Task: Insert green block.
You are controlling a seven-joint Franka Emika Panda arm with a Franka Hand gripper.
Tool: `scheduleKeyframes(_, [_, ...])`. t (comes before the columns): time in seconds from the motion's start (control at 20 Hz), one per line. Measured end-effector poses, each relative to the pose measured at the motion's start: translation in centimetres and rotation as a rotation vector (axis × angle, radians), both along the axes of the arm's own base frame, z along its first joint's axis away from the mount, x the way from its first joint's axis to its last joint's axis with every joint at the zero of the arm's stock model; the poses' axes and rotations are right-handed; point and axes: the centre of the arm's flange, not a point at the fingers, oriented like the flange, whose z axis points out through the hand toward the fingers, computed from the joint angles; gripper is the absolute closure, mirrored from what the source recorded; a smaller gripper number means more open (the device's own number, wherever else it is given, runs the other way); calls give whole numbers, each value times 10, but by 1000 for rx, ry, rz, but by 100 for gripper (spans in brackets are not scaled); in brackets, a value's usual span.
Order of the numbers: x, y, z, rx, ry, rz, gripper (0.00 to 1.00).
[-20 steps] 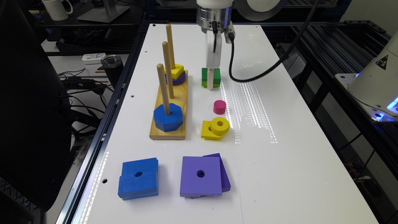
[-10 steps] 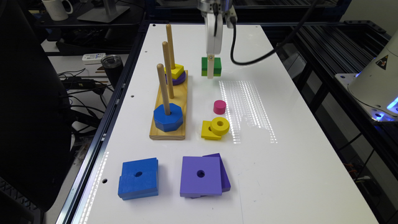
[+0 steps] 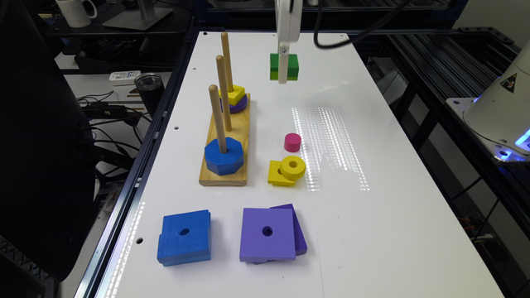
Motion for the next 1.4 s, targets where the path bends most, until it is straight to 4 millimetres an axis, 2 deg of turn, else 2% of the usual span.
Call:
scheduleKeyframes(0.8, [-9,2,74,-7,-22,0,100])
scheduleKeyframes(1.4, [-6,2,99,-8,-23,-1,100])
